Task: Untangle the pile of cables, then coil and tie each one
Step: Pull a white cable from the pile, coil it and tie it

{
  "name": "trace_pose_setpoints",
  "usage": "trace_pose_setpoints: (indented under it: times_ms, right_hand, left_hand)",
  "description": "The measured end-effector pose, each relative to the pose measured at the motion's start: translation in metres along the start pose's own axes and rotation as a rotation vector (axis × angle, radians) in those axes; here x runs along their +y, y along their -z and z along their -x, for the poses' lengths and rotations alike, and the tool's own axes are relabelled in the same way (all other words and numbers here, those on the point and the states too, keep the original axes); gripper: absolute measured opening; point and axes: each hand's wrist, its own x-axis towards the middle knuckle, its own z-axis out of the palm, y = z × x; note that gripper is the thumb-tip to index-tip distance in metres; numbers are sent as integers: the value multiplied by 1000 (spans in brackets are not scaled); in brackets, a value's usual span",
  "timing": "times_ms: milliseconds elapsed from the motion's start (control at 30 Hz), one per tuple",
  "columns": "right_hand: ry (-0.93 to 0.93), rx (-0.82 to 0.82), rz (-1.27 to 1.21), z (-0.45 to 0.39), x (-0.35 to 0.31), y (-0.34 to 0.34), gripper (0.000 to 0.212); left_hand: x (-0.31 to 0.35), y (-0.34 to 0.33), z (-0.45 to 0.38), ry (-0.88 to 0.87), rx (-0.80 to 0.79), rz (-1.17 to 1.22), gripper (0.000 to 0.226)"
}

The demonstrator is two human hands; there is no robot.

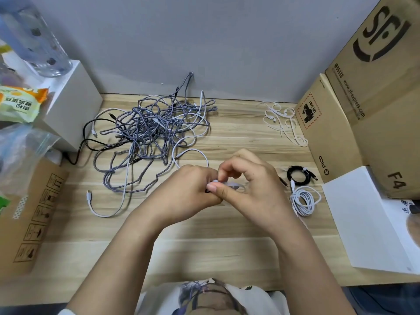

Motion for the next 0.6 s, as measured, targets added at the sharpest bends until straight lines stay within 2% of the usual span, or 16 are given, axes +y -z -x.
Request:
trace_pose_setpoints:
  times_ms: [167, 233, 333, 467, 600]
  right_hand:
    - [97, 10, 210, -4, 0, -3, 20]
    - [131, 12, 235, -6, -2, -3, 22]
    - [144, -9, 260, -8, -3, -2, 13]
    - [100, -18, 225, -6, -1, -2, 4]
    - [94, -27, 93, 0, 1, -8, 7]
  left_hand:
    - [0, 5, -5, -17, 11, -108, 44]
    - [0, 6, -6, -22, -16, -88, 46]
    - [1, 6, -6, -13, -100, -23, 46]
    - [0, 6, -4, -7, -246, 53, 41]
    - [-1, 1, -5, -7, -216, 65, 28]
